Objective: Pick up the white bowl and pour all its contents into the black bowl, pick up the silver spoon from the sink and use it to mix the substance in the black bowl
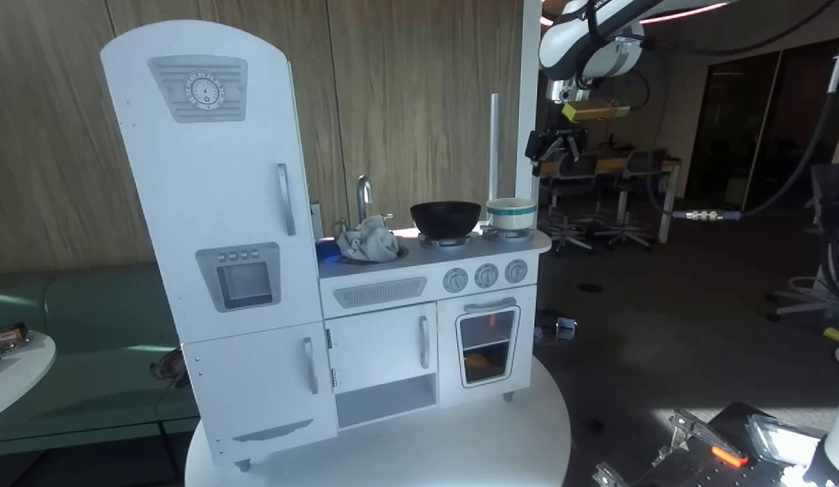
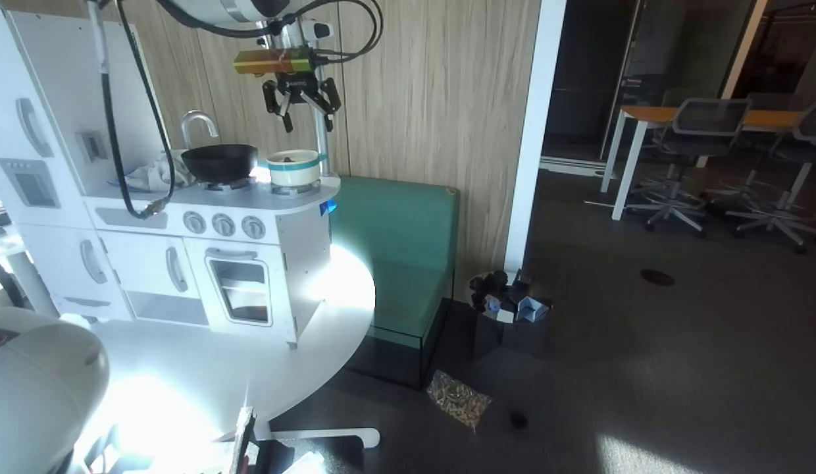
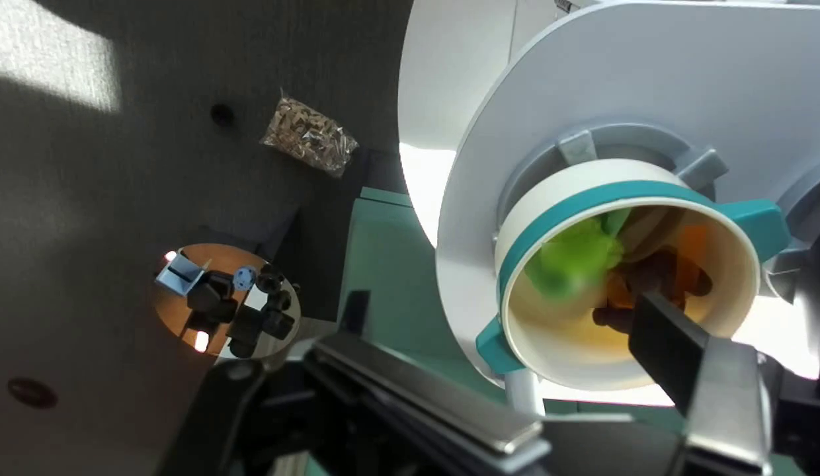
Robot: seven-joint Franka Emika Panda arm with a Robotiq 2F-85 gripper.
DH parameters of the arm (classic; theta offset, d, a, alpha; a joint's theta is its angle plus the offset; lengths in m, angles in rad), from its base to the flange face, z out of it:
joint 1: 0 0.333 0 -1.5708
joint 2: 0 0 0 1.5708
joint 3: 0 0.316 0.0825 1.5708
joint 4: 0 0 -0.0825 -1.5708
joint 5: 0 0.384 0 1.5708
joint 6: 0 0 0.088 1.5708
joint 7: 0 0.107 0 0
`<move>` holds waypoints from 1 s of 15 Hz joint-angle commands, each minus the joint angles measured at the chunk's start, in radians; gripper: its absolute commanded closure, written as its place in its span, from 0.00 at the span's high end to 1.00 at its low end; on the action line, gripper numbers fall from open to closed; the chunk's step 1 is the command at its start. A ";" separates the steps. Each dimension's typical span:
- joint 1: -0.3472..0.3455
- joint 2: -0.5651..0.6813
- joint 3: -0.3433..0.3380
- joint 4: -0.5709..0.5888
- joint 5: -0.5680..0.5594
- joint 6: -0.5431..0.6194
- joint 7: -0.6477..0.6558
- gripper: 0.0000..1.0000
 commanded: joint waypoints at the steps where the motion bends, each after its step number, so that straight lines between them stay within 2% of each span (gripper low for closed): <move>1: -0.002 0.113 0.004 0.132 -0.054 -0.006 0.041 1.00; 12: -0.001 0.306 0.018 0.251 -0.036 -0.021 0.009 1.00; 14: 0.001 0.317 0.020 0.253 -0.040 -0.013 0.006 0.74; 15: 0.001 0.317 0.022 0.252 -0.039 -0.010 0.008 0.66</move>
